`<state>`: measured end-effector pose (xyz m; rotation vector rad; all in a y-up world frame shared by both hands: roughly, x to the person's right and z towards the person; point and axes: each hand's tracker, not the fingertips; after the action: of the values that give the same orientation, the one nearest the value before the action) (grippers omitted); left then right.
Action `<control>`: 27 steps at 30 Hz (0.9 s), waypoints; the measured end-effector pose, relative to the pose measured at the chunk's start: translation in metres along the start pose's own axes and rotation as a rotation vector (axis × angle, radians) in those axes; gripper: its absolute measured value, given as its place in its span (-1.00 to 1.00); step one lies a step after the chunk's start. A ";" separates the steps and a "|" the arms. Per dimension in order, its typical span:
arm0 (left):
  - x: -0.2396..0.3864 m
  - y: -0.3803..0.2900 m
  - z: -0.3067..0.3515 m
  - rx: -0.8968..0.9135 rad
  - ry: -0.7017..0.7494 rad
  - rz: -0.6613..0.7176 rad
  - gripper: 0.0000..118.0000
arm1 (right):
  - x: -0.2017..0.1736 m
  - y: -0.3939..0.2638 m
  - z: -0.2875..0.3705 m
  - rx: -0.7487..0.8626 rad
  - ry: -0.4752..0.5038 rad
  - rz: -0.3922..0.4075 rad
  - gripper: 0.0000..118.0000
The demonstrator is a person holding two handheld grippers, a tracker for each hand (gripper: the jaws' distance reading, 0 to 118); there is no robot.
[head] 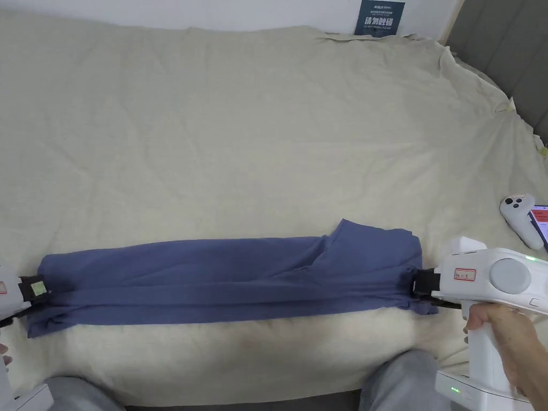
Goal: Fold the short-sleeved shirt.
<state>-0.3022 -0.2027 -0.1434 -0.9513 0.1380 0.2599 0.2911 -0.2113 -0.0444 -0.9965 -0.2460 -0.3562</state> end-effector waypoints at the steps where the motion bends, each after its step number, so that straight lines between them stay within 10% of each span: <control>1: -0.001 0.003 0.004 0.019 0.010 -0.004 0.47 | 0.000 0.002 0.005 0.003 -0.006 0.002 -0.14; 2: -0.004 0.006 0.011 0.041 0.006 -0.009 0.88 | 0.001 0.006 0.012 0.019 -0.015 0.010 0.43; 4: -0.007 0.016 0.029 0.111 0.012 -0.011 1.00 | 0.001 0.011 0.028 0.058 -0.024 0.055 0.75; 21: 0.077 0.005 0.105 0.782 -0.084 -0.282 0.98 | -0.061 0.010 0.136 0.847 0.011 0.143 0.76; 23: 0.081 -0.002 0.100 0.767 -0.126 -0.307 0.77 | -0.064 0.002 0.132 0.860 0.017 0.146 0.76; 27: 0.092 -0.021 0.099 0.740 -0.156 -0.309 -0.26 | -0.072 -0.015 0.127 0.859 0.046 0.170 0.75</control>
<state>-0.2075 -0.1186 -0.0918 -0.2068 -0.0599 -0.0138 0.2139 -0.0977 0.0070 -0.1587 -0.2375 -0.0896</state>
